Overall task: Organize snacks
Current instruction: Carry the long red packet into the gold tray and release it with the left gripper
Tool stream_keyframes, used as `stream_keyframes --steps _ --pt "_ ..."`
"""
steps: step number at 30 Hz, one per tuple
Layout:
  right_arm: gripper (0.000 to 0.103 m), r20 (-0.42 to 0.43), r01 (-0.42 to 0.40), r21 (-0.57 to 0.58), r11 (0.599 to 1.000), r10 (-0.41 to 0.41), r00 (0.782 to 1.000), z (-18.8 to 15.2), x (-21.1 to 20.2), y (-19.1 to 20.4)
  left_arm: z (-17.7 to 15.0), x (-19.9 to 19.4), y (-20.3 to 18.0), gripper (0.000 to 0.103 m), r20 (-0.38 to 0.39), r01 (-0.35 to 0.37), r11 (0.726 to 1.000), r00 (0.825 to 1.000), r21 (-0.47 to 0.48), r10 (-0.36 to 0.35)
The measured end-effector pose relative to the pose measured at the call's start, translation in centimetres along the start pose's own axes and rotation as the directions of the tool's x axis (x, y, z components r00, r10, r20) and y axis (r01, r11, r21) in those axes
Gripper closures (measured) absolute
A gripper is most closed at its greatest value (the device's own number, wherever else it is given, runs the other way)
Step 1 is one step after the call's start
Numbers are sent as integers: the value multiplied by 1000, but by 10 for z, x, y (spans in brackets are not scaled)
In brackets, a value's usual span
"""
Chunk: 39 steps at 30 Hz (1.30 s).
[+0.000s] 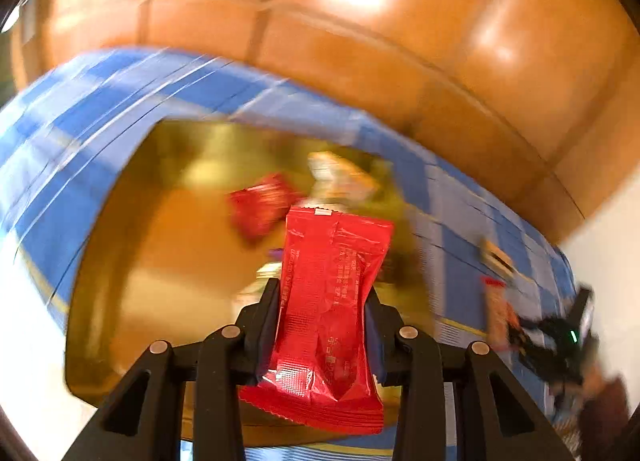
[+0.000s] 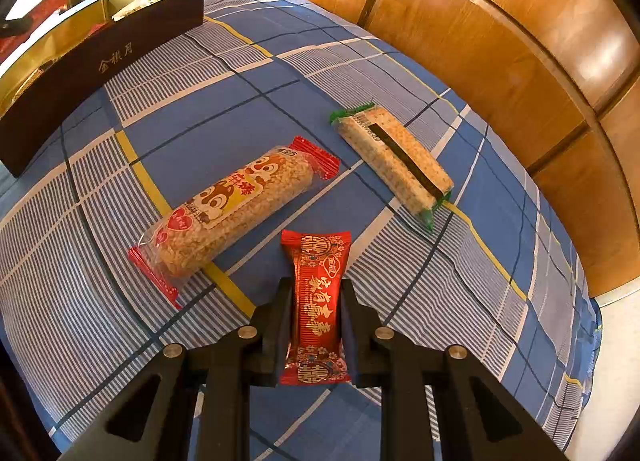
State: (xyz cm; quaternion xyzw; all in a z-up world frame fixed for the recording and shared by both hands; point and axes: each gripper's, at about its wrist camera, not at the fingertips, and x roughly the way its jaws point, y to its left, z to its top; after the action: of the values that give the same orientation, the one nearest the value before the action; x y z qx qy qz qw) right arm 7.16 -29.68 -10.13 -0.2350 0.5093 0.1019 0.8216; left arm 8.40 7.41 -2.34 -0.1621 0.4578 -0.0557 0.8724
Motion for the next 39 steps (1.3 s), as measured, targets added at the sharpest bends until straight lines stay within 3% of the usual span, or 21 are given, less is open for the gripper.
stream_keyframes --steps 2,4,10,14,22,26,35,39 --pt "81 0 2 0 1000 -2 1000 0 0 0 6 10 23 65 -40 -37 996 999 -75 34" --pt "80 1 0 0 1000 0 1000 0 0 0 10 20 35 65 -84 -79 993 994 -90 72" --pt "80 2 -2 3 1000 2 1000 0 0 0 26 65 33 65 -200 -150 989 968 9 149" --pt "80 3 -5 6 1000 5 1000 0 0 -1 41 95 27 65 -214 -186 981 958 54 193" --pt "80 5 -9 8 1000 9 1000 0 2 -2 52 91 16 63 -133 -236 966 959 107 249" --pt "79 4 -11 16 1000 11 1000 1 3 -3 50 86 17 45 -109 -244 965 961 98 254" --pt "79 5 -1 17 1000 1 1000 1 3 -2 29 56 24 46 -36 -249 968 968 30 250" --pt "79 5 7 13 1000 -7 1000 0 3 0 21 58 26 48 -51 -265 964 963 34 266"
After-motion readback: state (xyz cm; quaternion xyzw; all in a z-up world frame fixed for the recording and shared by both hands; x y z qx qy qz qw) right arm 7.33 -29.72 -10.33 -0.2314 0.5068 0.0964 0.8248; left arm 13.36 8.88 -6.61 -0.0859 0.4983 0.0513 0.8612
